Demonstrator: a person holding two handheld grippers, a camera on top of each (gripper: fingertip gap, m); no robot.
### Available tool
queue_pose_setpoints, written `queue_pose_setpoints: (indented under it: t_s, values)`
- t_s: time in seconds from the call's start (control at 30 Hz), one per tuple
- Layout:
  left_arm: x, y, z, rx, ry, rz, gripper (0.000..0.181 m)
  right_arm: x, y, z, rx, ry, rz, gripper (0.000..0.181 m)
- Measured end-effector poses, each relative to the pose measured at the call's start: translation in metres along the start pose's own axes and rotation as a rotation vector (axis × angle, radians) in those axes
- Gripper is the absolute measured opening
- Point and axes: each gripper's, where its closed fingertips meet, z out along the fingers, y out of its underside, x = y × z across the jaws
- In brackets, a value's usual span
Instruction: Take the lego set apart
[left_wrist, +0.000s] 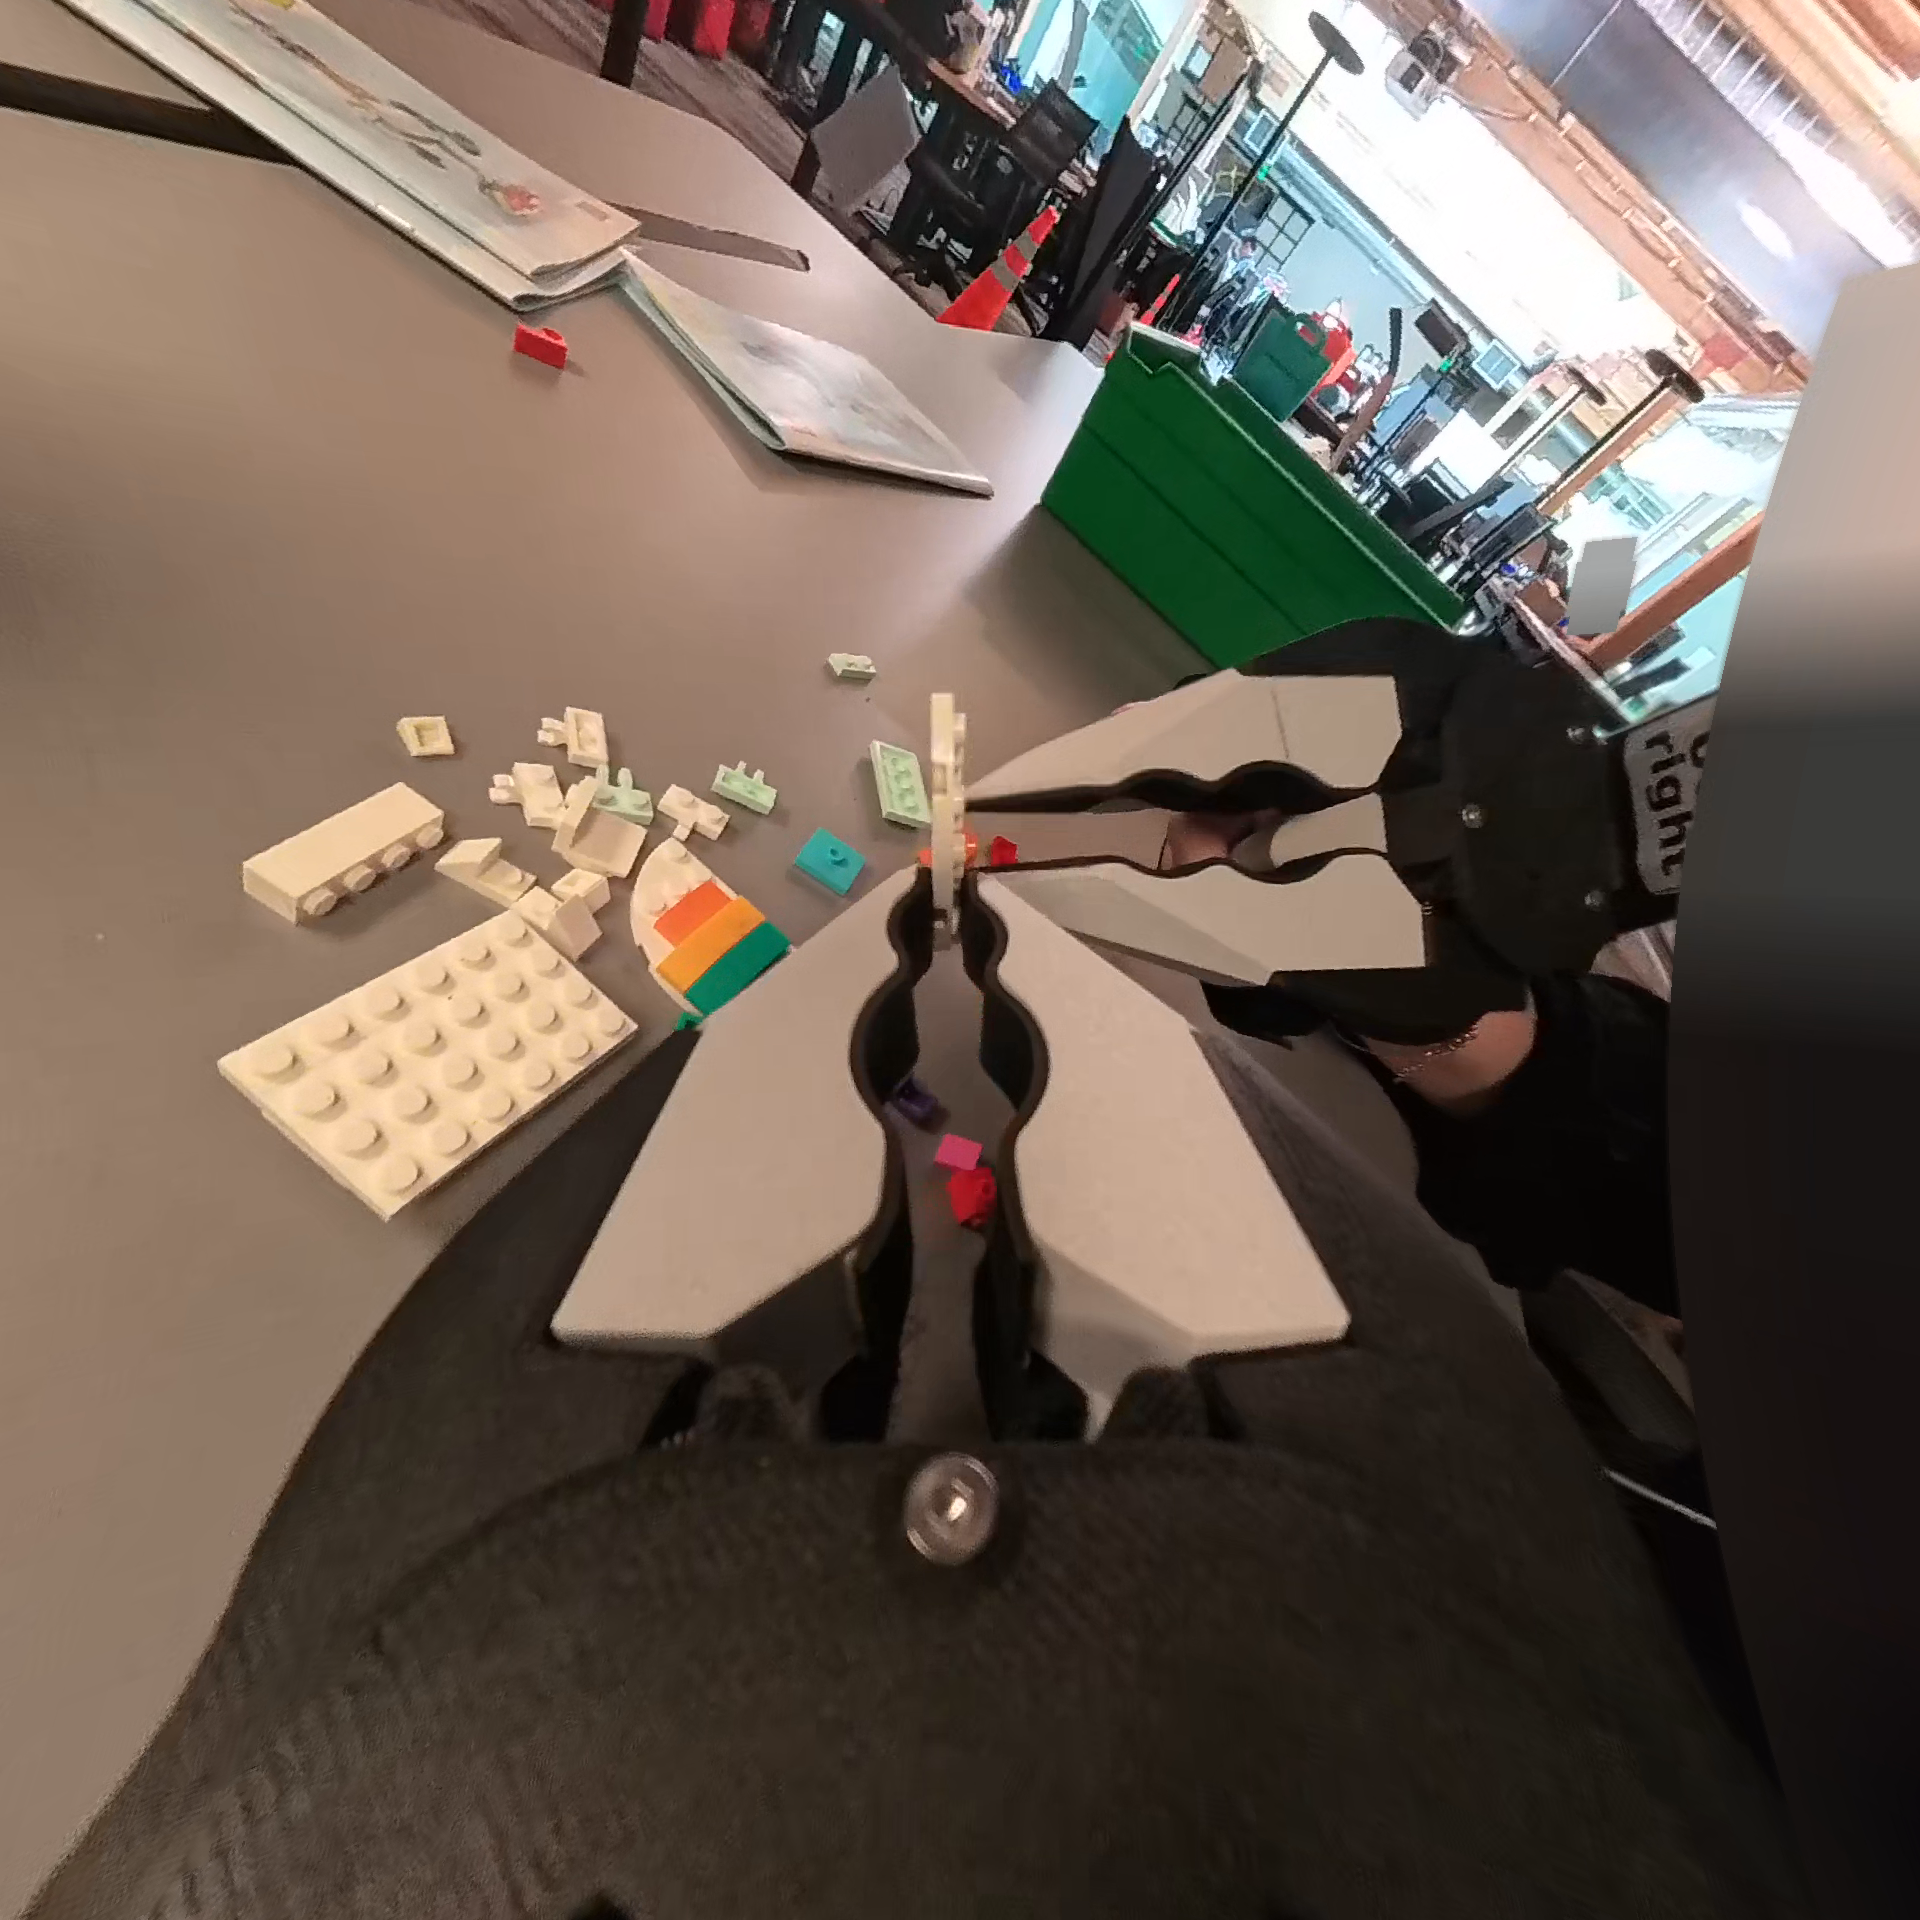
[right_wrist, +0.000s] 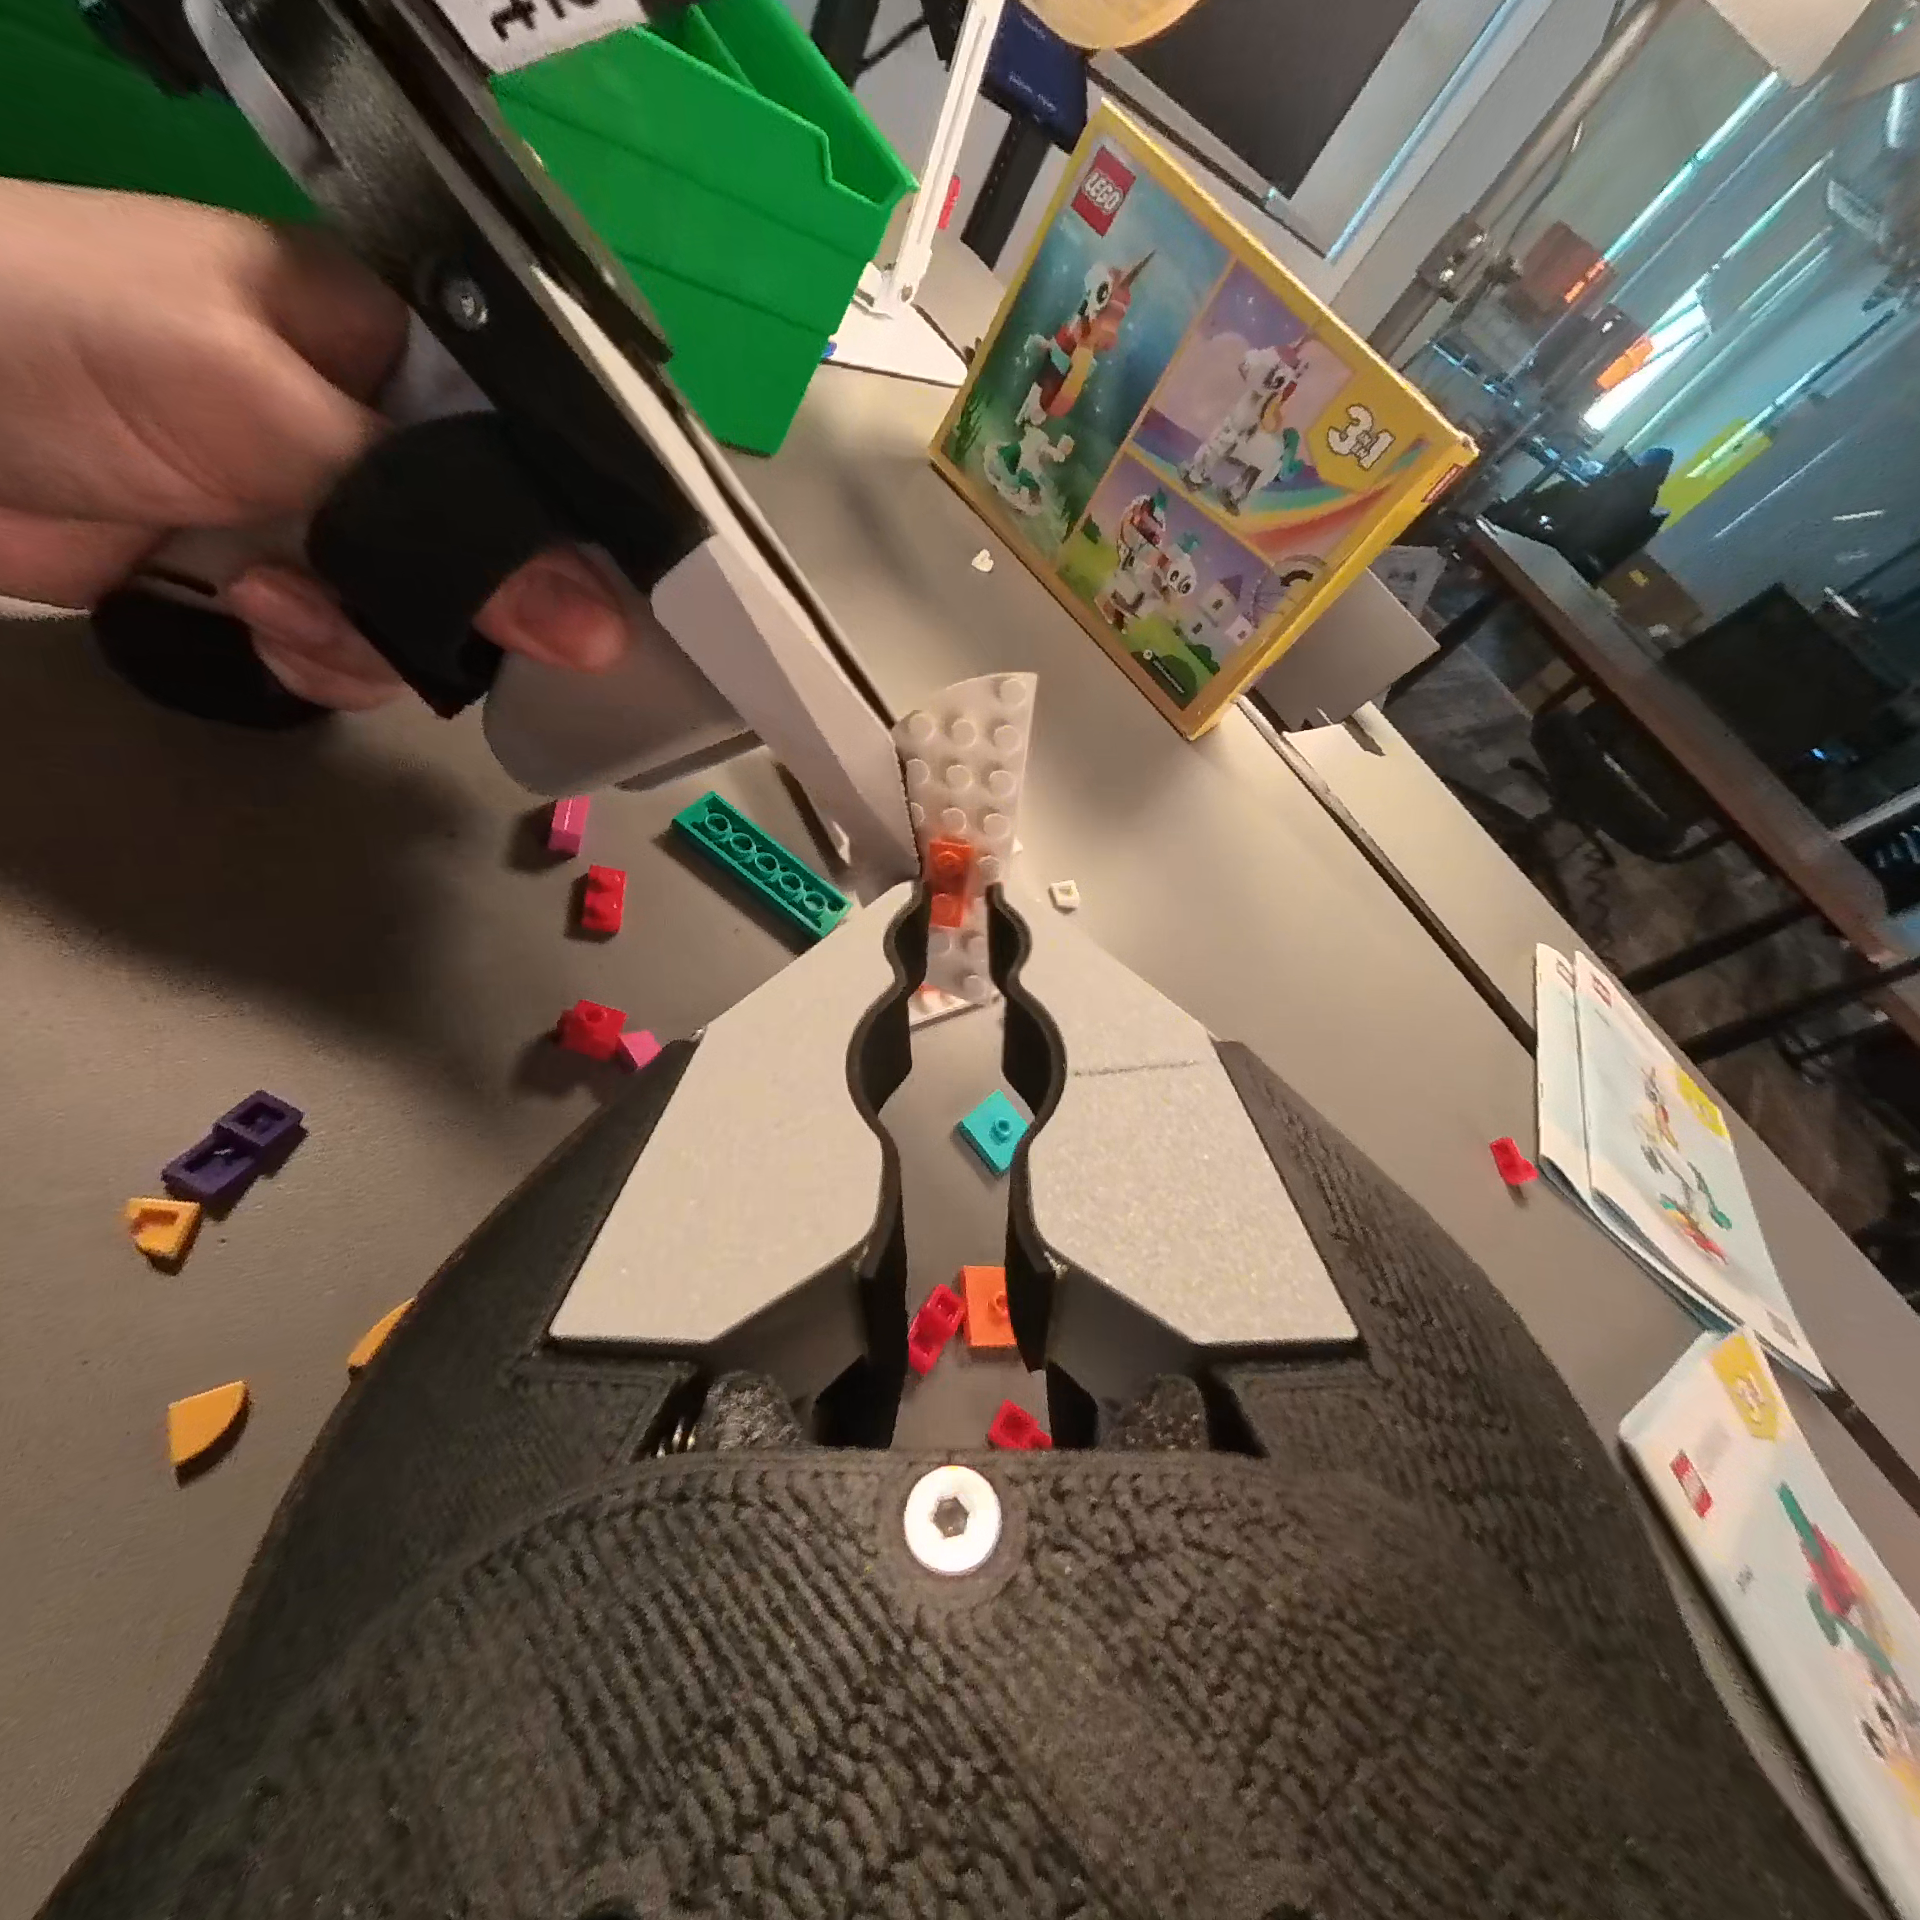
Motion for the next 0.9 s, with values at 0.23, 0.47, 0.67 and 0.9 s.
queue_pose_setpoints:
  t_s: [0.23,0.47,0.67,0.9]
  values:
    - [0.001,0.002,0.0,-0.016,0.011,0.042,0.004,-0.003,0.001,-0.001,0.004,-0.028,-0.023,0.004]
    - [0.006,0.004,0.0,-0.045,0.004,0.148,0.005,-0.004,-0.003,-0.005,0.057,-0.103,0.125,0.004]
    - [0.01,0.002,-0.001,-0.043,0.002,0.173,0.005,-0.003,-0.007,-0.008,0.052,-0.082,0.031,0.004]
    - [0.015,0.008,-0.001,-0.078,0.068,0.196,0.006,-0.008,-0.003,-0.012,0.019,-0.116,-0.051,0.005]
